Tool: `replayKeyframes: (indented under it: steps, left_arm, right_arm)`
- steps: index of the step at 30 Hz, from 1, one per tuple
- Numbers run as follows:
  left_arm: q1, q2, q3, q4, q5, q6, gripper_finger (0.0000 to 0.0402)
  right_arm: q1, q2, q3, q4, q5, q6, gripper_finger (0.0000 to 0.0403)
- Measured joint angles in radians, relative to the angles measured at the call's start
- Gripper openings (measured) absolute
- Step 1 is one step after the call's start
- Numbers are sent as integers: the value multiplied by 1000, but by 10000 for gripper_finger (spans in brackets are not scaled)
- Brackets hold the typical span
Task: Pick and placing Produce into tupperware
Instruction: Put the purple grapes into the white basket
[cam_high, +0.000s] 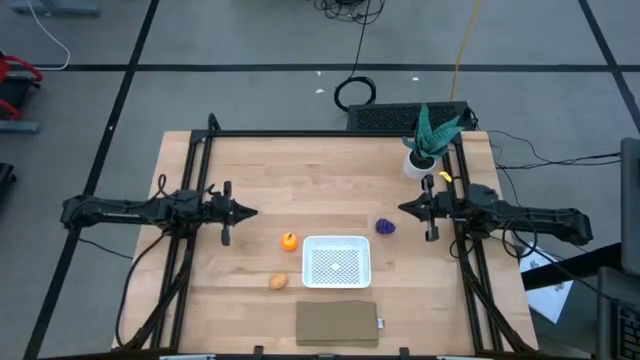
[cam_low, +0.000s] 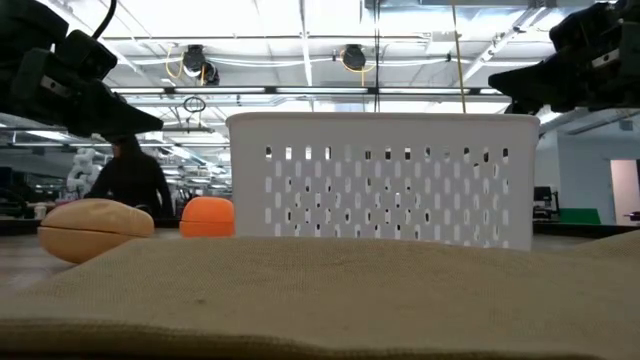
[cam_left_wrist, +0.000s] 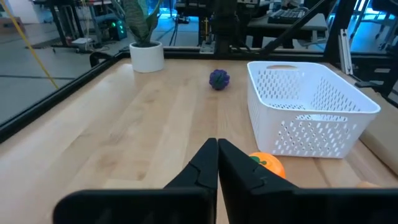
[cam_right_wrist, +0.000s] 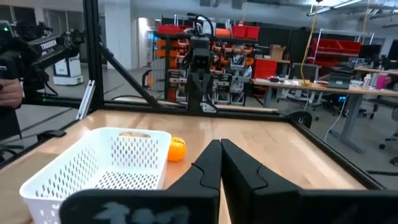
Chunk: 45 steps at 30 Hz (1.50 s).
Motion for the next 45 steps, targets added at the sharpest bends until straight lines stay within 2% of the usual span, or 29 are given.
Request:
replayKeyframes:
  steps: [7, 11, 18, 25, 33, 41, 45]
  left_arm:
    - [0, 0, 0, 0, -2, -1, 23]
    - [0, 0, 0, 0, -2, -1, 24]
    - [0, 0, 0, 0, -3, -1, 24]
    - [0, 0, 0, 0, -3, -1, 24]
    - [0, 0, 0, 0, -3, -1, 24]
    - [0, 0, 0, 0, -3, -1, 24]
    - [0, 0, 0, 0, -3, -1, 24]
  right_arm:
    - [0, 39, 41, 55, -3, 30, 0]
    - [0, 111, 80, 61, -3, 36, 0]
    - [0, 251, 96, 241, -4, 8, 0]
    - [0, 366, 205, 231, -4, 6, 0]
    - [0, 508, 412, 83, -5, -2, 0]
    - [0, 613, 548, 33, -5, -8, 0]
    - [0, 642, 646, -93, -2, -10, 0]
